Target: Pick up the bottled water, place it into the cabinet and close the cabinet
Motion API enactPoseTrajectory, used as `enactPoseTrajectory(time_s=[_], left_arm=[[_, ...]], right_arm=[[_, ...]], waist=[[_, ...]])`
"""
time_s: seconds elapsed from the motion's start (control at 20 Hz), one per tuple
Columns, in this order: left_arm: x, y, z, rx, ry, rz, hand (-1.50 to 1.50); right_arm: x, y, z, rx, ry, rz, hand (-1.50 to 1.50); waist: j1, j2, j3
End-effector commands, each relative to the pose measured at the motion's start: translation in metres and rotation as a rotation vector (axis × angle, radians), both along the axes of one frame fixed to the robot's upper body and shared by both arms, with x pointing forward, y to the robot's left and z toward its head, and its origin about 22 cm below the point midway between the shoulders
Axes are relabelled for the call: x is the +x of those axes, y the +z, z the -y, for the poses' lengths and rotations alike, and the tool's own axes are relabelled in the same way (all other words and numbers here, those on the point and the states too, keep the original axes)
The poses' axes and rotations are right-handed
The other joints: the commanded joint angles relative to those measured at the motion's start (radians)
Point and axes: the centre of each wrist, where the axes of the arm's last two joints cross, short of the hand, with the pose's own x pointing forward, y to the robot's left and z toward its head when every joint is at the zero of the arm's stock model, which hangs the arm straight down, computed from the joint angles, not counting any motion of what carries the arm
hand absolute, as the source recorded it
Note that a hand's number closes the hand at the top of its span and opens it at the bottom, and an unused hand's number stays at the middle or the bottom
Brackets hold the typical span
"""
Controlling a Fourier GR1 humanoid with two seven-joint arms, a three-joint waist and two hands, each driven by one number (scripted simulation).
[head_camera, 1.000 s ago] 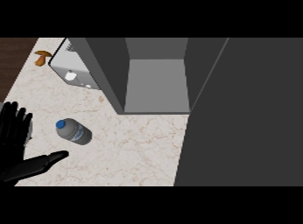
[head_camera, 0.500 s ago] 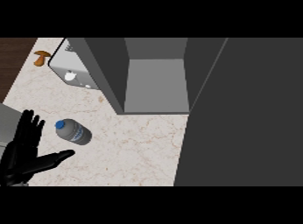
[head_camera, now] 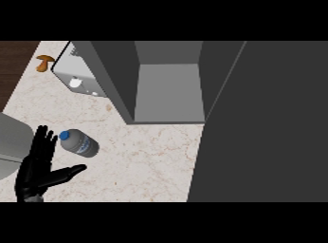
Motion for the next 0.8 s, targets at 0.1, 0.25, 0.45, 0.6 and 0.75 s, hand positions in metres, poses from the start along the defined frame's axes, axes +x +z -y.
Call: enactPoseTrajectory(time_s=[0.1,0.25,0.45,0.6,0.75], left_arm=[[0.012,-0.029,0.021,-0.019,-0.002,0.011,-1.50],[0.012,-0.047,0.014,-0.012,0.027,0.026,-1.50],[0.027,-0.048,0.022,-0.031,0.029,0.057,-1.50],[0.012,-0.054,-0.019,-0.053,0.090,0.078,-1.50],[0.037,-0.050,0.007,-0.041,0.080,0.099,-1.50]], right_arm=[[-0.025,0.025,0.008,-0.014,-0.051,0.063,-1.50],[-0.011,0.000,0.004,-0.044,-0.054,0.057,-1.50],[-0.025,0.016,0.017,-0.037,-0.071,0.055,-1.50],[-0.012,0.002,0.006,-0.052,-0.067,0.067,-1.50],[-0.021,0.011,0.021,-0.065,-0.044,0.057,-1.50]], waist=[[-0.001,-0.001,0.000],[-0.004,0.001,0.001],[-0.005,0.001,0.000],[-0.006,0.002,0.000],[-0.005,0.002,0.001]])
